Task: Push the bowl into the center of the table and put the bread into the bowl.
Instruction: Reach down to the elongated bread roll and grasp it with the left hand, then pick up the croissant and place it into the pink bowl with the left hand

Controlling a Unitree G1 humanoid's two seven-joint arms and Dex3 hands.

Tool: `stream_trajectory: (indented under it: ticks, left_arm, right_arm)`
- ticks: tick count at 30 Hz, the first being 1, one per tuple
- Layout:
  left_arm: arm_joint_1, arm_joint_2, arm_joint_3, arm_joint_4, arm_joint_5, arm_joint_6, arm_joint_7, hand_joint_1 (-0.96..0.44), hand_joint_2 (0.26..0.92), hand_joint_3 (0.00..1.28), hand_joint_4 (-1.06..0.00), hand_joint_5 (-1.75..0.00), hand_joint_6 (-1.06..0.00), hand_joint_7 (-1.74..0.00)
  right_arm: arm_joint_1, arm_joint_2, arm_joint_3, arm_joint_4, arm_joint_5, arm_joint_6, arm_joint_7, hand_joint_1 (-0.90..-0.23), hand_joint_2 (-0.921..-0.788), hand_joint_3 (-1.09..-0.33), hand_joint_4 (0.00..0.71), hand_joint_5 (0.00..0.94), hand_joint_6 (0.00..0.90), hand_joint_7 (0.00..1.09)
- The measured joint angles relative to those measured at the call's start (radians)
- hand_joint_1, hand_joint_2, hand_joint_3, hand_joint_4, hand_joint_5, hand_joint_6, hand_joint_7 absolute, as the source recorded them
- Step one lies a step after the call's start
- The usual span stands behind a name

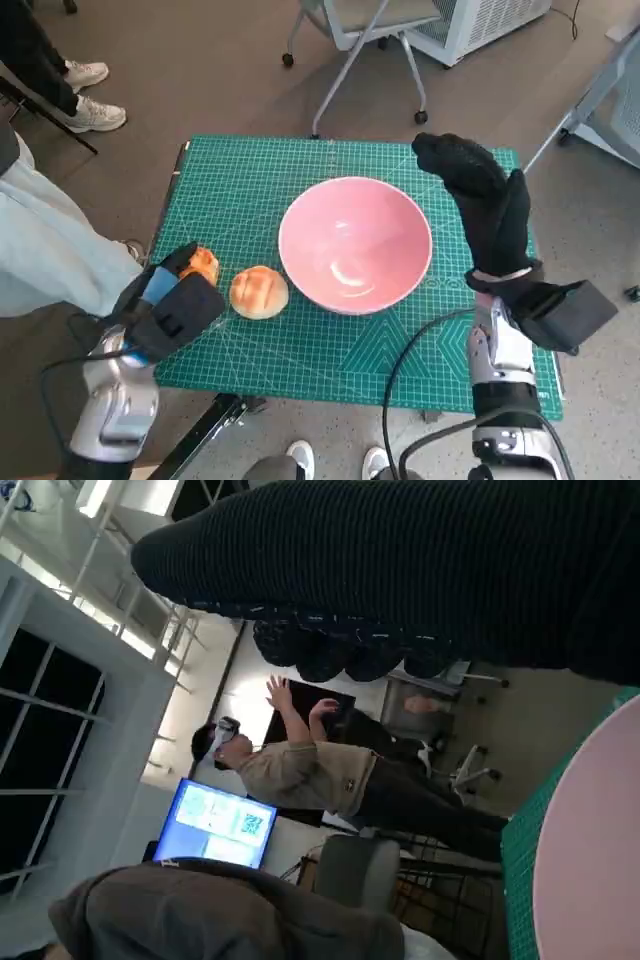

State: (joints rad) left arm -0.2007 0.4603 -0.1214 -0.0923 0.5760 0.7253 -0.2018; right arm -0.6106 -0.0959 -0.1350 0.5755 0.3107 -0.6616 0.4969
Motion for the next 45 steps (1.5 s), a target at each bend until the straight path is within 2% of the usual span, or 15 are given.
stream_trajectory:
  ticks: [1,2,5,6,7,8,11,20,27,33,40,45]
  left_arm:
    - [-0.004,0.0,0.0,0.014,0.0,-0.002,0.004,-0.15,0.862,0.0,-0.81,-0.15,-0.67,-0.11]
    - [-0.009,0.0,0.0,0.028,-0.001,-0.007,0.006,0.04,0.883,0.02,-0.77,-0.53,-0.71,-0.13]
    - [-0.02,0.001,0.0,0.06,-0.002,-0.024,0.013,0.26,0.909,0.05,-0.72,-0.99,-0.76,-0.18]
    - [-0.023,0.002,0.0,0.069,-0.003,-0.03,0.014,0.21,0.911,0.05,-0.73,-1.03,-0.73,-0.35]
    - [-0.025,0.003,0.001,0.078,-0.004,-0.038,0.016,0.13,0.915,0.06,-0.73,-1.1,-0.67,-0.62]
    - [-0.025,0.005,0.002,0.084,-0.005,-0.046,0.019,0.09,0.917,0.06,-0.73,-1.15,-0.65,-0.78]
    - [-0.025,0.008,0.006,0.098,-0.008,-0.08,0.029,0.03,0.918,0.05,-0.75,-1.19,-0.65,-0.95]
    - [-0.016,0.012,0.039,0.127,-0.038,-0.185,0.083,0.0,0.911,0.02,-0.79,-1.09,-0.68,-1.08]
    - [0.013,0.011,0.086,0.079,-0.064,-0.228,0.113,0.0,0.91,0.02,-0.79,-1.07,-0.68,-1.09]
    - [0.039,0.008,0.117,-0.053,-0.067,-0.228,0.12,0.0,0.906,0.01,-0.81,-1.04,-0.69,-1.09]
    - [0.029,0.003,0.149,-0.19,-0.064,-0.254,0.157,0.0,0.894,0.0,-0.85,-0.99,-0.73,-1.06]
    - [0.003,-0.001,0.158,-0.24,-0.065,-0.321,0.182,0.0,0.878,0.0,-0.9,-0.95,-0.76,-1.01]
  right_arm:
    - [0.0,0.0,0.0,0.001,0.0,0.0,0.001,-0.667,-0.921,-0.757,0.186,0.0,0.074,0.49]
    - [0.0,0.0,0.0,0.002,0.0,0.0,0.001,-0.665,-0.921,-0.757,0.186,0.001,0.074,0.49]
    - [0.0,0.0,0.0,0.002,0.0,-0.002,0.001,-0.663,-0.921,-0.758,0.186,0.001,0.074,0.49]
    - [0.0,0.0,0.0,0.003,0.0,-0.003,0.001,-0.662,-0.921,-0.758,0.186,0.0,0.074,0.49]
    - [0.0,0.0,0.0,0.003,0.0,-0.003,0.002,-0.662,-0.921,-0.758,0.186,0.0,0.074,0.49]
    - [0.0,0.0,0.0,0.004,0.0,-0.004,0.002,-0.662,-0.921,-0.758,0.186,0.001,0.074,0.49]
    - [0.0,0.0,0.0,0.008,0.0,-0.01,0.002,-0.661,-0.921,-0.758,0.187,0.001,0.074,0.49]
    - [0.0,0.001,0.0,0.013,0.0,-0.015,0.005,-0.664,-0.921,-0.758,0.186,0.0,0.075,0.49]
    - [0.0,0.001,-0.001,0.015,0.002,-0.015,0.009,-0.671,-0.921,-0.756,0.187,0.0,0.075,0.49]
    - [-0.001,0.002,-0.002,0.018,0.003,-0.015,0.01,-0.674,-0.921,-0.757,0.186,0.0,0.075,0.49]
    - [-0.002,0.005,-0.003,0.02,0.003,-0.015,0.01,-0.678,-0.921,-0.754,0.187,0.001,0.076,0.49]
    - [-0.002,0.004,-0.006,0.026,0.003,-0.015,0.01,-0.678,-0.921,-0.753,0.187,0.001,0.077,0.49]
